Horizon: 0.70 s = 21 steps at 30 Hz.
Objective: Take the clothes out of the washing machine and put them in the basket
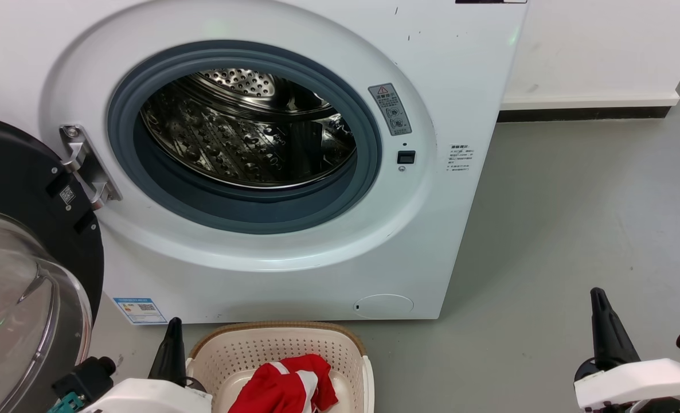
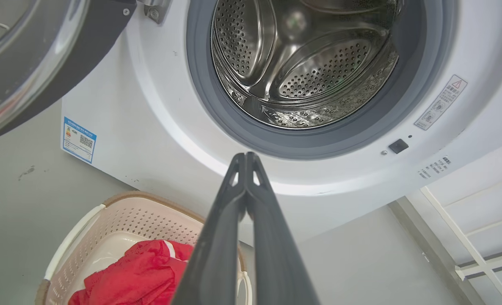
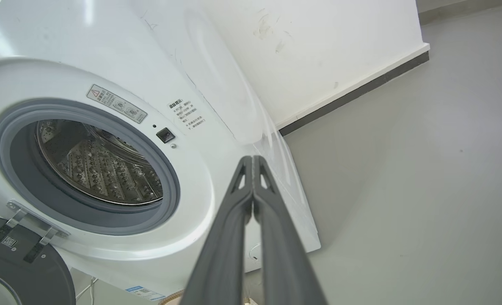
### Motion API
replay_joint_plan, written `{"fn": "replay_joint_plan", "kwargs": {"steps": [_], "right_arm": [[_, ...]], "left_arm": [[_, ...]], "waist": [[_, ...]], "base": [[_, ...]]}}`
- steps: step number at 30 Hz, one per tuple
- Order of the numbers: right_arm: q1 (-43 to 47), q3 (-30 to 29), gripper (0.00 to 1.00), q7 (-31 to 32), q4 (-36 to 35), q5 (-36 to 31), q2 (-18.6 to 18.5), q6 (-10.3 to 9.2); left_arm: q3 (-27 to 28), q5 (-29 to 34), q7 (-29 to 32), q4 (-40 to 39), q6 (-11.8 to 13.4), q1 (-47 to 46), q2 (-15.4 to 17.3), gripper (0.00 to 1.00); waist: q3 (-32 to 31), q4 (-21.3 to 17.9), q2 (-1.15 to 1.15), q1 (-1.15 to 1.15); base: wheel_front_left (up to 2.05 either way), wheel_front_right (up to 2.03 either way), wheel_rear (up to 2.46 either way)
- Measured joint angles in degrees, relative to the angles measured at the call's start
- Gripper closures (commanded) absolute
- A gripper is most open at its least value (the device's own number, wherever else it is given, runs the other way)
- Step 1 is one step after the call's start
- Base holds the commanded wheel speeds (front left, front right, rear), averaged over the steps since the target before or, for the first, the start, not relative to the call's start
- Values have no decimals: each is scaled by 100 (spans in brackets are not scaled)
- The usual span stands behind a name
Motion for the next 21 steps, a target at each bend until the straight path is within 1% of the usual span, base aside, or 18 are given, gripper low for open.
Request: {"fn": "replay_joint_plan", "kwargs": {"steps": [21], "right_arm": [[-197,-27,100,389,151,1803,-1,-1]], "left_arm": [[85,-1618,396,1,-71,-218,1,100]], "waist": [[6,41,0,0]], "base": [[0,0,0]]}}
